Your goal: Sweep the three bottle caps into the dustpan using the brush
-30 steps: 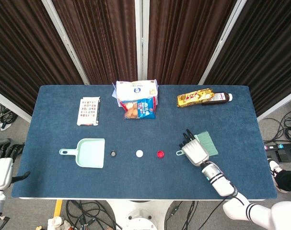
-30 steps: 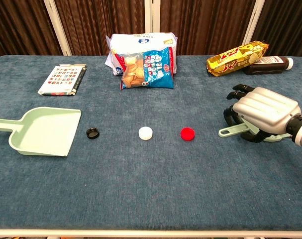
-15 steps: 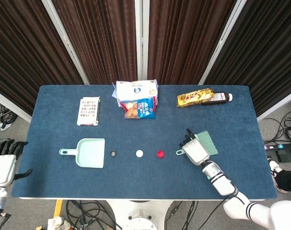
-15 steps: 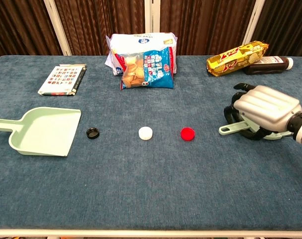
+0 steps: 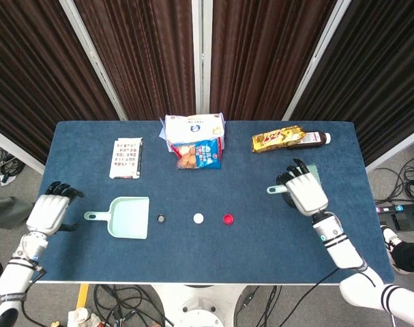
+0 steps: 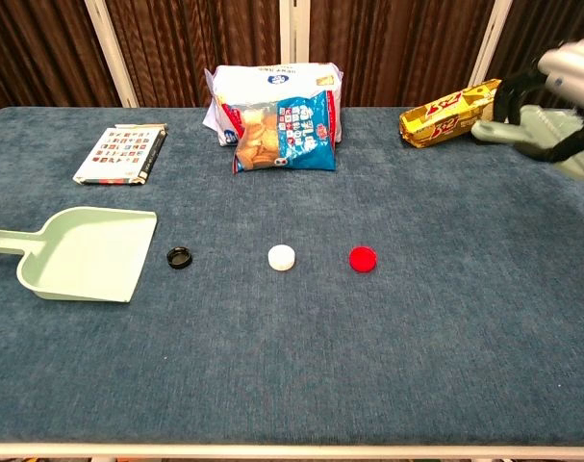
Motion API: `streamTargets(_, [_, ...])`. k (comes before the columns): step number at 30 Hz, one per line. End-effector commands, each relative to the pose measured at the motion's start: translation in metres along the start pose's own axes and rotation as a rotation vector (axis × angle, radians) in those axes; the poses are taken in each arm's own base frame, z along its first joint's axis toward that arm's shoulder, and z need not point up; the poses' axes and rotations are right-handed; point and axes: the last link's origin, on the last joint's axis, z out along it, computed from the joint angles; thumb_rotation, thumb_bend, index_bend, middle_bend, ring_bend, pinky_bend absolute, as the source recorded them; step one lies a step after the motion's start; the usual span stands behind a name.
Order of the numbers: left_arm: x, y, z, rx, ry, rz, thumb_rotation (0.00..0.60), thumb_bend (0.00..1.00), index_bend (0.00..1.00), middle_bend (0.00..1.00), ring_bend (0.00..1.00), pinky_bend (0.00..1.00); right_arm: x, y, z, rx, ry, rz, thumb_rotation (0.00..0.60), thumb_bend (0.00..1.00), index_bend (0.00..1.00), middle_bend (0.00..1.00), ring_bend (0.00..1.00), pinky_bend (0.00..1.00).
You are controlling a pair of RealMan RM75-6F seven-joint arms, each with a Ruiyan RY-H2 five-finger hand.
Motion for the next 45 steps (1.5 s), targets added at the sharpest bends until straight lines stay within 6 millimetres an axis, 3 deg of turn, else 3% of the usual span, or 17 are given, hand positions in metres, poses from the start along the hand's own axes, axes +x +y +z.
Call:
streamTargets(1, [-0.005, 0.018, 0.025, -0.022, -0.039, 0.004, 0.600, 0.11, 0.33, 0.31, 0.19, 0.14, 0.021, 0.011, 0.004, -0.035, 0.013, 0.046, 0.600, 0.55, 0.67, 0.61, 0.26, 0.14])
streamTargets(6, [-0.013, 0.030, 0.039, -0.024, -0.099, 0.008, 0.600, 0.16, 0.33, 0.31, 0.19, 0.15, 0.037, 0.022, 0.009, -0.055, 0.014, 0.036, 0.600, 0.55, 0.67, 0.61, 0.26, 0.14])
streamTargets(14, [-0.026, 0.032, 0.038, 0.004, -0.148, -0.003, 0.600, 0.20, 0.34, 0.33, 0.19, 0.15, 0.050, 0.030, 0.012, -0.074, 0.024, 0.042, 0.600, 0.55, 0.67, 0.61, 0.26, 0.14])
streamTargets(24, [-0.038, 0.036, 0.030, 0.010, -0.171, 0.004, 0.600, 0.21, 0.35, 0.34, 0.19, 0.16, 0.047, 0.033, 0.009, -0.085, 0.010, 0.047, 0.600, 0.55, 0.67, 0.61, 0.27, 0.15])
streamTargets(45, [-0.054, 0.043, 0.040, 0.019, -0.155, 0.019, 0.600, 0.23, 0.46, 0.44, 0.28, 0.22, 0.035, 0.038, 0.006, -0.102, -0.014, 0.050, 0.600, 0.55, 0.67, 0.61, 0.27, 0.15])
